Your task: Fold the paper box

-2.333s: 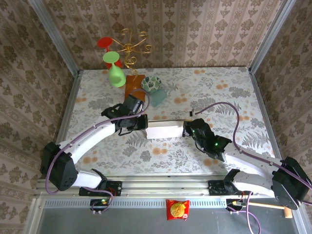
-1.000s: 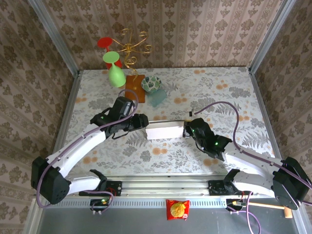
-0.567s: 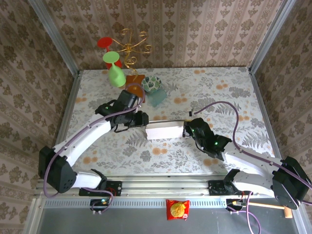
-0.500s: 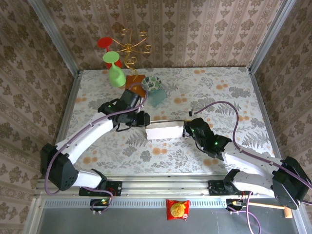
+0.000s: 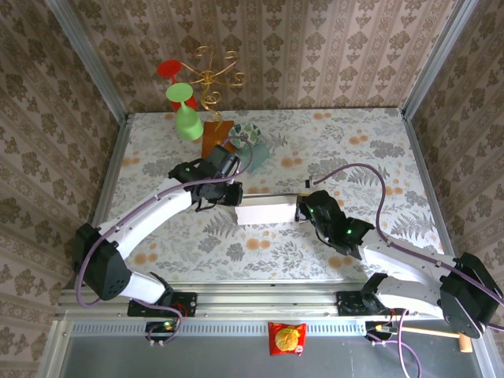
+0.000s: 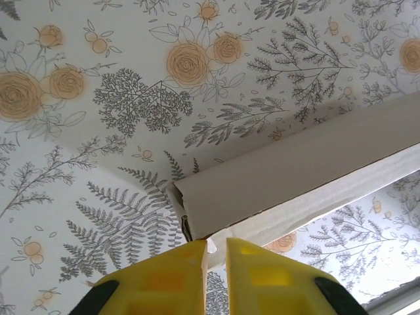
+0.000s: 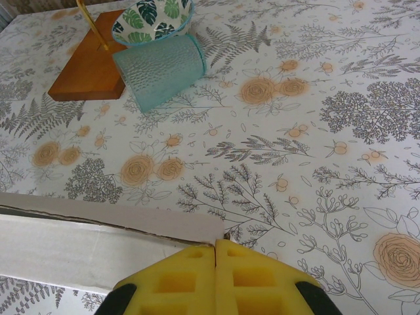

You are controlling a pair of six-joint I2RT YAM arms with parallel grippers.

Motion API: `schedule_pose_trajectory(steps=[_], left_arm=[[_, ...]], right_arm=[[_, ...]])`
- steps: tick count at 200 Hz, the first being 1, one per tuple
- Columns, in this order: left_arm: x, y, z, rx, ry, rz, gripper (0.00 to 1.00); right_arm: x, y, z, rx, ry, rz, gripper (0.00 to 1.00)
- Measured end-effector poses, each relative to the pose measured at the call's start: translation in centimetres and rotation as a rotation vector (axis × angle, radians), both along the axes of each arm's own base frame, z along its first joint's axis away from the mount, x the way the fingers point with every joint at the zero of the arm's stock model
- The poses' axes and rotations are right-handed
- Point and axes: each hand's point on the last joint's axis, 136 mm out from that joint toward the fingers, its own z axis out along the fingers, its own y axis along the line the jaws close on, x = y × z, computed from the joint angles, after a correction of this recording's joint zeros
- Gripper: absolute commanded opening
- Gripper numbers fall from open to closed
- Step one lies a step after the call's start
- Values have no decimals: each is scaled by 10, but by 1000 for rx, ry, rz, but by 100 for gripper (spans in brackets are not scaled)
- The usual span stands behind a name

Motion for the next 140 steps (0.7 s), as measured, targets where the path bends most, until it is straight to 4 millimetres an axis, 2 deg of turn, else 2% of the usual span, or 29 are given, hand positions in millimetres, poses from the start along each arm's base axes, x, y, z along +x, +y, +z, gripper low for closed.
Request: schedule_pose_trajectory(steps=[44,116,140], left_arm=[[1,7,3,54,-30,-6,25],[2,5,2,52,-29,-9,19],[3,4,1,51,-29,-8,24]], right_arm=[[0,0,0,3,1,-2,0],[0,0,0,9,3,-5,0],[0,0,0,9,3,-5,0]])
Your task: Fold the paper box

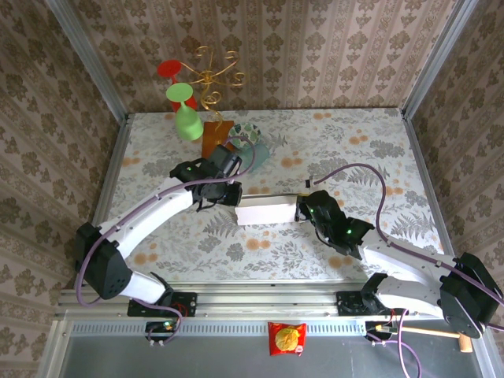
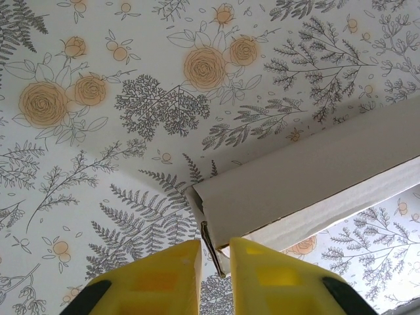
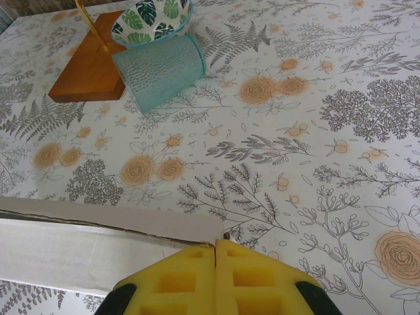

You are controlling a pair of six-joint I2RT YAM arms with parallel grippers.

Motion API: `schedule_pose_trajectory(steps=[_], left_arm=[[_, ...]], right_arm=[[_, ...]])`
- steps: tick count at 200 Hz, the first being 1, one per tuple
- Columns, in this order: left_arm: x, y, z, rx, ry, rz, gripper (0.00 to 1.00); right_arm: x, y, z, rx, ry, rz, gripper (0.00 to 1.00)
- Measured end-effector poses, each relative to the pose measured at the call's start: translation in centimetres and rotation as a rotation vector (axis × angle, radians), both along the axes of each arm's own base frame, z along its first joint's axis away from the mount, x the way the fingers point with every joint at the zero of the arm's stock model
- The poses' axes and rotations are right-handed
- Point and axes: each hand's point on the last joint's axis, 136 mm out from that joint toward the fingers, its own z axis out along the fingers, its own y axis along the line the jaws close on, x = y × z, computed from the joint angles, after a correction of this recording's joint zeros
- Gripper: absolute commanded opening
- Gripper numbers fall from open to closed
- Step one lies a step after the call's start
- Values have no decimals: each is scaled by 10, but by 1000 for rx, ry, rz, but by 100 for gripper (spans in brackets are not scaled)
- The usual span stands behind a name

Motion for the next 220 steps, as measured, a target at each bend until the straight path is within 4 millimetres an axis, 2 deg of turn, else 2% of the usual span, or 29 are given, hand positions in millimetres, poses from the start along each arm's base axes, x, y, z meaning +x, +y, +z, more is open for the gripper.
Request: schedule_pose_trajectory(steps=[37,56,134,220], left_arm=[[-2,-1,-2,-8,12,-3,30],[-3,-2,-4,-16,19,5,30],[-3,-3,-12,-42,38,14,12],[-2,-2,-12,-36,33,13,1]], right_arm=[[0,0,0,0,0,0,0],[0,0,0,-1,1,0,0],[1,0,-1,-2,1,-3,0],[3,0,-1,-6,4,-10,0]])
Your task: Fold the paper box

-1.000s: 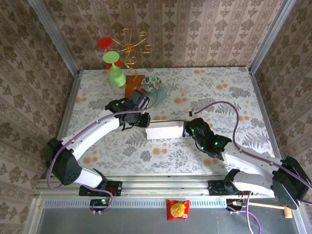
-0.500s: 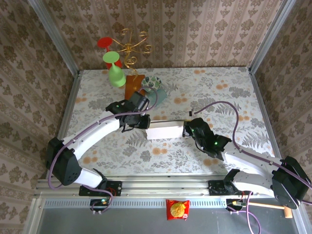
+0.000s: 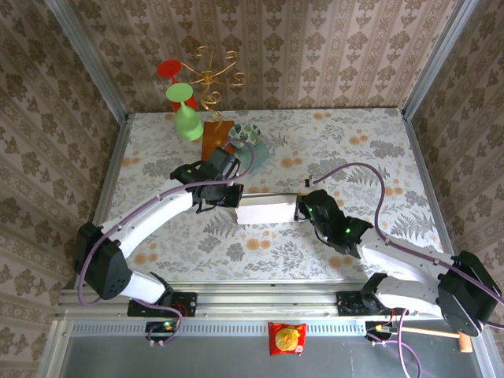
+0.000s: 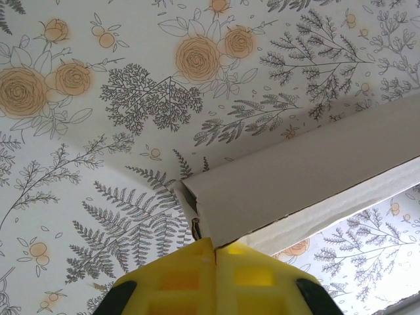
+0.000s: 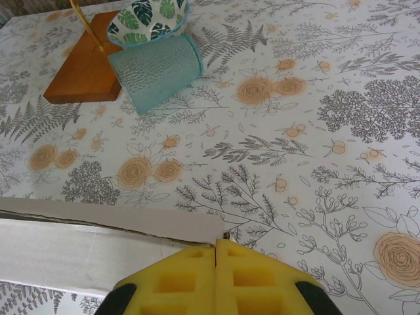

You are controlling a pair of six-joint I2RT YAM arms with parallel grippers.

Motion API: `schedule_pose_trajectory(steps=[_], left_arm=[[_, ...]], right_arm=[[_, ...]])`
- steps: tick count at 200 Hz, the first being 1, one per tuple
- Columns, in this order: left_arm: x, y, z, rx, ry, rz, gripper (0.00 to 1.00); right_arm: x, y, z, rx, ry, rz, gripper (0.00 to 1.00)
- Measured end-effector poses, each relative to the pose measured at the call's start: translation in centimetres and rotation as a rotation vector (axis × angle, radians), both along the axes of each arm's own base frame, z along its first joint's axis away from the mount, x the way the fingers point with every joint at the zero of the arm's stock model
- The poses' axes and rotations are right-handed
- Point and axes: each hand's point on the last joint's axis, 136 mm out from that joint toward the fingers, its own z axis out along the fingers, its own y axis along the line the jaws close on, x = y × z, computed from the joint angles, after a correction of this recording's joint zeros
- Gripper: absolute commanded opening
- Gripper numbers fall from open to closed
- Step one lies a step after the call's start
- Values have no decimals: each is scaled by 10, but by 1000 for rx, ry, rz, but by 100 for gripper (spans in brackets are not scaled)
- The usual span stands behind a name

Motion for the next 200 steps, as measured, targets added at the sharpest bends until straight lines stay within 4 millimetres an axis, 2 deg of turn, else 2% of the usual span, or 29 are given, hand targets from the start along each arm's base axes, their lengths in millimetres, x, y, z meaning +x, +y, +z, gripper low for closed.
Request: schedule_pose_trajectory(steps=[200], left_arm=[[0,5,5,178,19,-120,0]], right_arm=[[3,2,-1,-5,5,-1,0]])
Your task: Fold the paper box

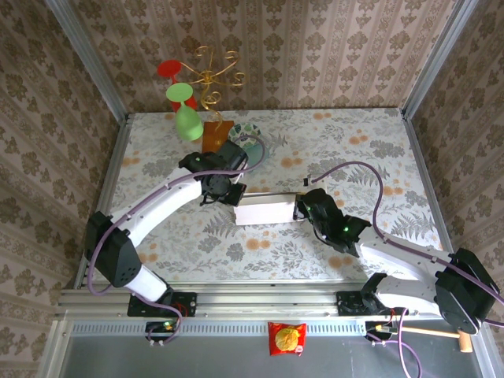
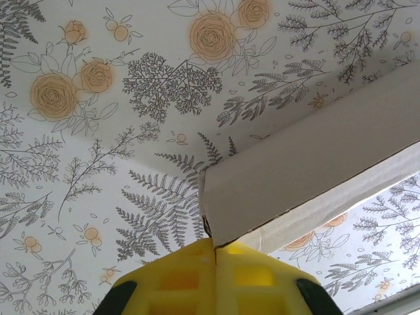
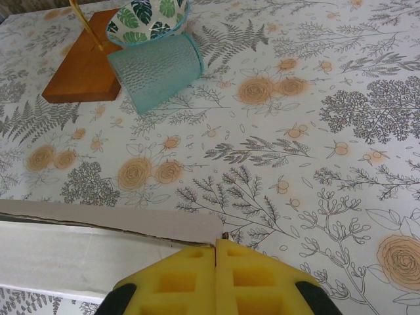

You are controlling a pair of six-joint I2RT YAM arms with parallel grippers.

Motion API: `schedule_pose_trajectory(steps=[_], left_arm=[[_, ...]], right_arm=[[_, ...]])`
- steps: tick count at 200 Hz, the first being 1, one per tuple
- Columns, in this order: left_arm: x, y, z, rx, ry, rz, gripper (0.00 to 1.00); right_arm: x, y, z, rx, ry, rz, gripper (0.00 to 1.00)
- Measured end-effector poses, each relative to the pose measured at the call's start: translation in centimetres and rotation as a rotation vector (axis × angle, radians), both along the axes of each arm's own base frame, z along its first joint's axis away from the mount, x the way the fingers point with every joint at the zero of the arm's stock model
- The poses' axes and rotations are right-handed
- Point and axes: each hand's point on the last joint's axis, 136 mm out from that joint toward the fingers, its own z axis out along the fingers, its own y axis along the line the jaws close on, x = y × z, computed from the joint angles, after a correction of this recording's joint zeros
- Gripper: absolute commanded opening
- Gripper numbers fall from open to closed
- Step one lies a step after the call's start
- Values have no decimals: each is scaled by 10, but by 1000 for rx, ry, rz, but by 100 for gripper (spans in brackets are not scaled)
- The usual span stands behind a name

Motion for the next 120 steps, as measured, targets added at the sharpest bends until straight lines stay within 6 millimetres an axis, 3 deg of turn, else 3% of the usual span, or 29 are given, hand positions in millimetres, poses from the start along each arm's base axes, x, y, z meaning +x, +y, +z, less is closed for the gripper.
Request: schedule_pose_trajectory(steps=[120], left_arm=[[-5,-2,0,24,-7,-5,0]], right_arm=[[0,0,0,1,0,0,0]])
